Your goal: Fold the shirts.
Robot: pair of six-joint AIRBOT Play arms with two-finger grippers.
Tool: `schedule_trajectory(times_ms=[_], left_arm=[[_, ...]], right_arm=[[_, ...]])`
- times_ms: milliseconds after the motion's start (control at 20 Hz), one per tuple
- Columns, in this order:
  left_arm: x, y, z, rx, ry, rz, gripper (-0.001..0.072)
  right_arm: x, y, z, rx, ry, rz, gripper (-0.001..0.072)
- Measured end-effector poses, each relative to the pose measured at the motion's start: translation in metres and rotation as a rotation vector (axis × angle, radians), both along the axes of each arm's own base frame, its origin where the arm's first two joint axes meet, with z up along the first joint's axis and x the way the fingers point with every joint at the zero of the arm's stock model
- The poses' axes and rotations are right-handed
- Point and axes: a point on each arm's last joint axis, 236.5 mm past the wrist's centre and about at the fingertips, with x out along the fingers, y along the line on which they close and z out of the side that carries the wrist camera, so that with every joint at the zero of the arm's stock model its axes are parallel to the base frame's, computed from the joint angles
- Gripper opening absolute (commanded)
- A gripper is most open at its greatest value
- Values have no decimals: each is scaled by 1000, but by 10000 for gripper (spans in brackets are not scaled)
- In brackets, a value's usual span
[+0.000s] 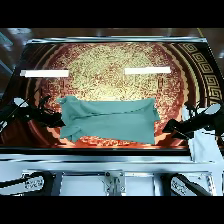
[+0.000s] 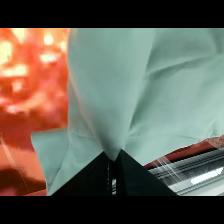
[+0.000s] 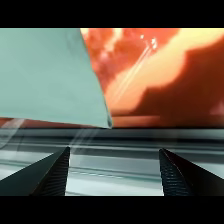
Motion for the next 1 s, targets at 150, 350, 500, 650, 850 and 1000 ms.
schedule_trajectory(times_ms=[150,350,500,650,850,1000], left_arm=[[-1,0,8,0,-19,-12,39],[0,1,18,4,-50,-16,39],[1,1,21,6,-62,-18,39],[1,1,23,7,-68,-19,39],[2,1,23,9,-76,-24,39],[5,2,28,13,-96,-31,39]], right_arm=[[-12,9,-16,28,29,-26,672],[-11,30,-38,106,34,-120,671],[-10,42,-50,141,49,-161,671],[-6,58,-57,141,45,-154,623],[11,70,-66,102,0,-199,171],[23,76,-63,113,-41,-215,64]])
